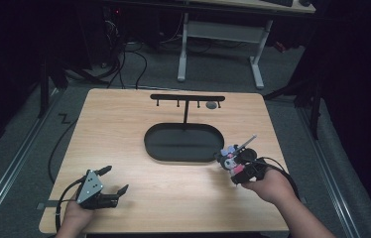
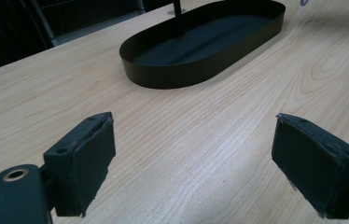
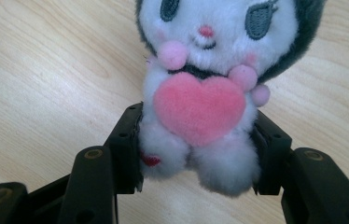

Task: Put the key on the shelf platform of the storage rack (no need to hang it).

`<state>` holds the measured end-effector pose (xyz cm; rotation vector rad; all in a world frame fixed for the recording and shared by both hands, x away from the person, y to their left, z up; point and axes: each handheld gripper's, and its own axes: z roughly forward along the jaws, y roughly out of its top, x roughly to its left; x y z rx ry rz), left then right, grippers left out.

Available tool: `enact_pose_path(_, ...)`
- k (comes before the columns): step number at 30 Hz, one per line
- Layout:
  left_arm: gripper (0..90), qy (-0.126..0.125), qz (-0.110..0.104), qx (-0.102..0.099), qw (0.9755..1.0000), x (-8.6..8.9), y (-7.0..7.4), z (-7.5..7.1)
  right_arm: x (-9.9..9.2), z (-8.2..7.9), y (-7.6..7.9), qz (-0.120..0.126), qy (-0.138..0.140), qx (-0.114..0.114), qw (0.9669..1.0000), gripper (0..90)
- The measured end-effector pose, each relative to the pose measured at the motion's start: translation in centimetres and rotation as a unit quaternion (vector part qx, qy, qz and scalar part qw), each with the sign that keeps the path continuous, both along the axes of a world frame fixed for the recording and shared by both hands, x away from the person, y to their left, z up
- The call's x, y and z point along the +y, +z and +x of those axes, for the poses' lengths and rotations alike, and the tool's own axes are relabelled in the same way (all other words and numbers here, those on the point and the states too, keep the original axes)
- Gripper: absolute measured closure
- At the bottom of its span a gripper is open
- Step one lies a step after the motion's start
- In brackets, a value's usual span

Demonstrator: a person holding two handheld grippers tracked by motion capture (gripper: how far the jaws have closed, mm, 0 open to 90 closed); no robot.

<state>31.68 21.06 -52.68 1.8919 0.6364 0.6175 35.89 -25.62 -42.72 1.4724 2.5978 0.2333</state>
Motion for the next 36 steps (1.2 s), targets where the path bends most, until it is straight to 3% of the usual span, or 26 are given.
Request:
enact_pose_path(16, 14.1, -0.001, -0.006, -0.002, 1.0000, -0.1, 0.0, 0.3, 2.2, 2.4, 1.9, 0.014, 0.011, -0.017, 0.9997, 47.3)
enact_pose_path(36, 14.3, -0.004, -0.013, -0.002, 0.9999, 0.0, 0.1, 0.4, 5.5, 5.5, 2.0, 0.022, 0.031, -0.021, 0.9991, 47.4)
